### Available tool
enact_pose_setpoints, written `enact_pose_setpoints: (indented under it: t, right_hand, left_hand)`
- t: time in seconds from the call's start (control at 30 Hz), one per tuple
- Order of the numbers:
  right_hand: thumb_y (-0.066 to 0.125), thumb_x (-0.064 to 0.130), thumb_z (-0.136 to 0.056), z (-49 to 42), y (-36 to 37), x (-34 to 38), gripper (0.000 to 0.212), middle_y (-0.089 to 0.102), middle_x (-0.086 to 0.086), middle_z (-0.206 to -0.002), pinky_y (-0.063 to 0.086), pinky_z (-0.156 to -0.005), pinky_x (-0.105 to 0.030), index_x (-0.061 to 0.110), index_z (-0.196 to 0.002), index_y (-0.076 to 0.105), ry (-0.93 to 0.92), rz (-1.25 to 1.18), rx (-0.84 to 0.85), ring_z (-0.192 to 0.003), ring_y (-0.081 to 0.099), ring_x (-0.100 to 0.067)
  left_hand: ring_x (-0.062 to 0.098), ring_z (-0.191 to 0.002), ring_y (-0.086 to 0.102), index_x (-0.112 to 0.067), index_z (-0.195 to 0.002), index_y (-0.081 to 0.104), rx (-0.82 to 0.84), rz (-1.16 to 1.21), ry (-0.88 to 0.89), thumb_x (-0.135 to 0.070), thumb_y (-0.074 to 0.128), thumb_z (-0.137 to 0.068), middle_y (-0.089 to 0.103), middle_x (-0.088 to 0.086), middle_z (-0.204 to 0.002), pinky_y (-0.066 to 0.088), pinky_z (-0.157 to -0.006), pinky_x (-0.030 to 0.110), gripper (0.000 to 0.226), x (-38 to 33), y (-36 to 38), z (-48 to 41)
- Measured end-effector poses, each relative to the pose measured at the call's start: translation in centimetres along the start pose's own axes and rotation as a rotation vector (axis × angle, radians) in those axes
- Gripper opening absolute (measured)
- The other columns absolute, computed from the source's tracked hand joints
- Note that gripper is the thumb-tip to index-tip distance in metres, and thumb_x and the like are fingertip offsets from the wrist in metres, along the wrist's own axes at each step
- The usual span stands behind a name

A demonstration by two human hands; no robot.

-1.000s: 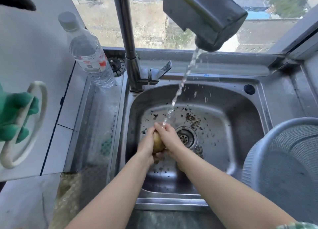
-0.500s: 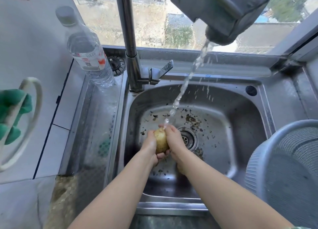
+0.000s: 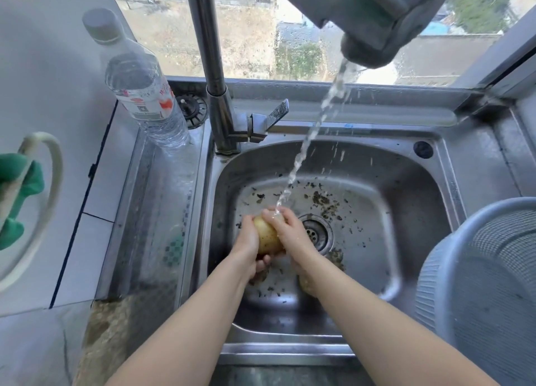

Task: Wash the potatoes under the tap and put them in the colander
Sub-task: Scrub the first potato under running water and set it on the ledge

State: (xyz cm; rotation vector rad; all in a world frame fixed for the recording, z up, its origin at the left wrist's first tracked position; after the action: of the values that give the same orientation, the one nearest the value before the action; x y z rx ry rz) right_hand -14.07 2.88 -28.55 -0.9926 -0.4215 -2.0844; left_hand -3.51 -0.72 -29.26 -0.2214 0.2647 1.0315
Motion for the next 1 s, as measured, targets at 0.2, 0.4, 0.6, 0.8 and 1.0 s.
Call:
enact_pose_setpoints:
  t: [0.2,0.4,0.6,0.8,1.0]
  right_hand:
    - [0.042,0.038,-0.100,-0.7,-2.0,-1.6,0.029,0.061,-0.010,-0.095,0.048,-0.061,-0.030,0.013,-0.106,0.057,0.370,-0.200,-0.158,-0.079,0.059,-0.022]
    - [0.037,0.040,-0.099,-0.2,-2.6,-3.5,0.040,0.067,-0.013,-0.089,0.052,-0.062,-0.035,0.010,-0.099,0.063,0.508,-0.360,-0.188,-0.077,0.064,-0.029]
    - [0.035,0.044,-0.097,0.2,-1.1,-3.2,0.045,0.069,-0.014,-0.085,0.051,-0.065,-0.033,0.013,-0.094,0.066,0.461,-0.361,-0.105,-0.079,0.065,-0.028]
    - [0.039,0.064,-0.090,0.8,0.2,-2.9,0.055,0.059,-0.004,-0.067,0.037,-0.036,-0.021,0.014,-0.094,0.061,0.458,-0.182,0.087,-0.053,0.052,-0.014]
    - [0.028,0.063,-0.096,1.1,-0.7,-1.8,0.061,0.055,-0.006,-0.062,0.032,-0.030,-0.016,0.010,-0.089,0.057,0.430,-0.102,0.035,-0.035,0.046,-0.010]
  left_hand:
    - [0.012,-0.038,0.042,0.001,-0.096,0.061,0.273,-0.153,0.092,-0.074,0.021,-0.093,0.057,0.009,-0.061,0.028,-0.029,0.016,0.086,-0.2,2.2,-0.1]
    - [0.008,-0.044,0.028,-0.016,-0.093,0.044,0.414,-0.043,0.061,-0.038,0.030,-0.101,0.034,-0.004,-0.056,0.022,-0.042,0.020,0.027,-0.2,2.9,0.8]
    - [0.015,-0.066,0.053,-0.024,-0.109,0.064,0.183,-0.142,0.255,-0.062,0.042,-0.094,0.059,0.002,-0.075,0.042,-0.064,0.030,0.046,-2.2,2.0,0.6]
    - [0.030,-0.077,0.067,-0.016,-0.082,0.068,0.091,0.358,0.128,-0.041,0.057,-0.091,0.070,0.014,-0.088,0.057,-0.064,0.040,0.028,-2.9,2.0,0.7]
    - [0.024,-0.098,0.066,-0.034,-0.102,0.063,0.076,0.207,0.520,-0.038,0.061,-0.094,0.064,0.007,-0.115,0.061,-0.063,0.036,0.009,-4.2,2.2,1.3]
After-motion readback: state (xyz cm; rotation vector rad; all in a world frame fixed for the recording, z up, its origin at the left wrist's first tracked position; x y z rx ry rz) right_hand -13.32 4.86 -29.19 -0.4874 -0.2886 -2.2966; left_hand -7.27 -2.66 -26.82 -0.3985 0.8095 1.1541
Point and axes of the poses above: each hand's wrist, its own z-axis away from the middle knuckle, its own y-axis out of the palm, x = y × z, the point moved 8 cm from there along -z, towards the middle knuckle
